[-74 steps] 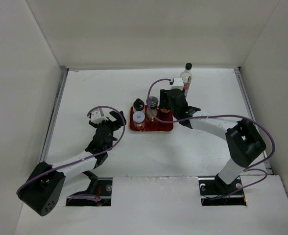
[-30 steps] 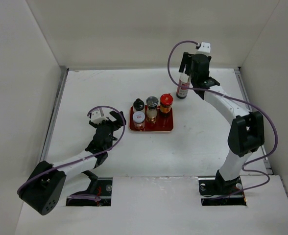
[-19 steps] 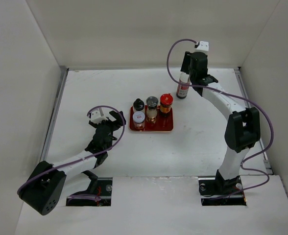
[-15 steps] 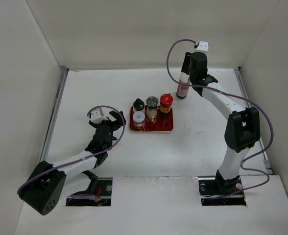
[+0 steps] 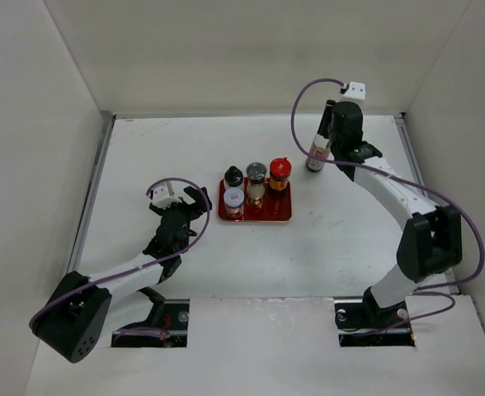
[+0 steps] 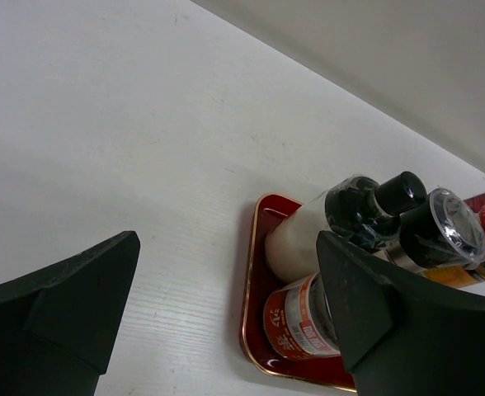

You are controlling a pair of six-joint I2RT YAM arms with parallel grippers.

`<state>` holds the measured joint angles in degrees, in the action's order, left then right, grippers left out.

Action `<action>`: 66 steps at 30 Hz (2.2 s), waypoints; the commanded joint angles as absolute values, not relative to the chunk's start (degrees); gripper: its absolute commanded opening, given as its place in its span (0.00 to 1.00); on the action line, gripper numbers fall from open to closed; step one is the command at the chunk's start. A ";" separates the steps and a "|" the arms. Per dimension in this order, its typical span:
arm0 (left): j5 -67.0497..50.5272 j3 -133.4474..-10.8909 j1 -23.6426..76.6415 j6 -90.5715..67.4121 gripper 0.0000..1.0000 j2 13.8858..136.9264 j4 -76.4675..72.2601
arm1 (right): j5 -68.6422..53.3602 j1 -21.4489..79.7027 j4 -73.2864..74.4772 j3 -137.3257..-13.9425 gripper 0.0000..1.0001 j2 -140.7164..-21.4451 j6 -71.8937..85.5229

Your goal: Organize the condiment bottles

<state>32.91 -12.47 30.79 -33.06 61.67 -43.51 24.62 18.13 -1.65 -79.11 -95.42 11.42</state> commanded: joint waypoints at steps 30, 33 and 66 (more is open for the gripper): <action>32.61 -12.30 30.63 -34.19 0.89 60.82 -45.88 | 31.20 49.70 -22.59 -63.37 0.26 -79.36 9.93; 32.52 -12.39 30.71 -34.19 0.90 60.73 -45.88 | 31.11 50.14 -22.33 -62.76 0.27 -80.59 10.11; 35.42 -21.79 30.27 -37.97 1.00 61.53 -23.57 | 49.22 42.23 -20.41 -18.90 1.00 -43.77 30.57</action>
<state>35.48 -18.83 29.71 -36.32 61.80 -29.21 46.46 43.03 -22.33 -18.96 -44.86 23.35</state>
